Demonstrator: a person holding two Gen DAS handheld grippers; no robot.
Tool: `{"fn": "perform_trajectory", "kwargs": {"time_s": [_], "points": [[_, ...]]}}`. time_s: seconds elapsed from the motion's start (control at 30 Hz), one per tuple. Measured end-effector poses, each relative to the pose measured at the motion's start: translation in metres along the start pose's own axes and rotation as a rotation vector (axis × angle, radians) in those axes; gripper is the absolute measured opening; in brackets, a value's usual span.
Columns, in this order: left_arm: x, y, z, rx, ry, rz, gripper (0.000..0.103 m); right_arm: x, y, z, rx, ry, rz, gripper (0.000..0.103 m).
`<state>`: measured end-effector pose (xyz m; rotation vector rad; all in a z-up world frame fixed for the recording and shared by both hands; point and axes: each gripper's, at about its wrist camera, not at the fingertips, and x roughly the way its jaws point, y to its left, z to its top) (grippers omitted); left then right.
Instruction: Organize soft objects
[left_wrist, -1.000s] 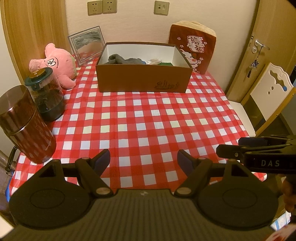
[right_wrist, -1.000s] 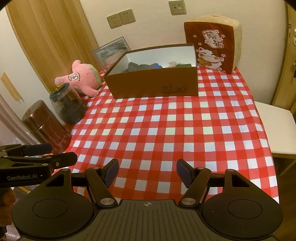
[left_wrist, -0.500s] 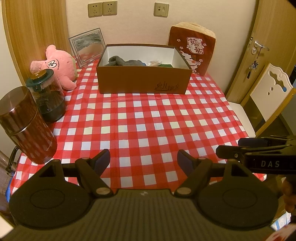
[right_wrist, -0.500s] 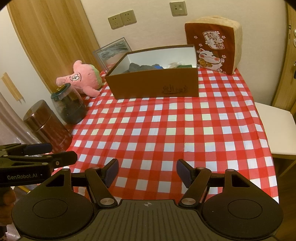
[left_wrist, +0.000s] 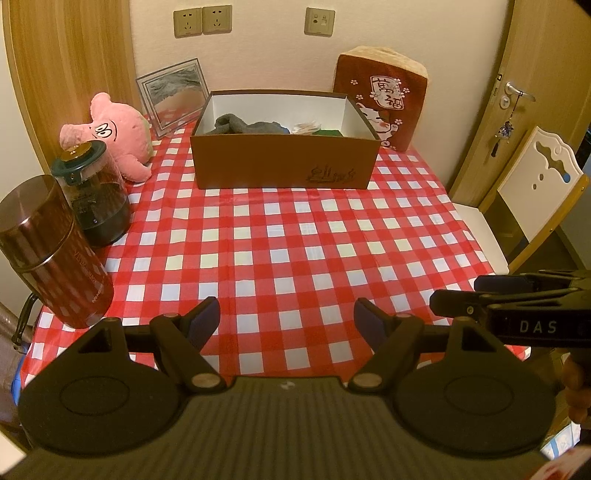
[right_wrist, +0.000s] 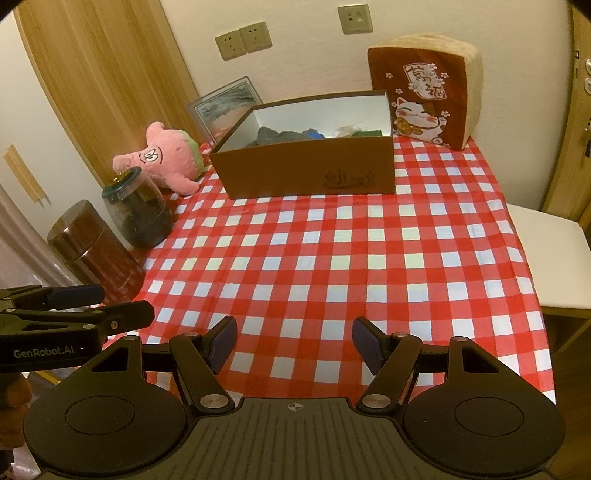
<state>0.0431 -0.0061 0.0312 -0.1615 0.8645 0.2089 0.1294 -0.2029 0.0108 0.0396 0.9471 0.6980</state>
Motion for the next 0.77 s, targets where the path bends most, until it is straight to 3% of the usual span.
{"fn": "perform_trajectory", "kwargs": {"time_s": [0.77], "points": [[0.0003,-0.0011,0.0004,0.000,0.005,-0.002,0.078,0.0003,-0.0017,0.0002,-0.001,-0.001,0.001,0.069]]}}
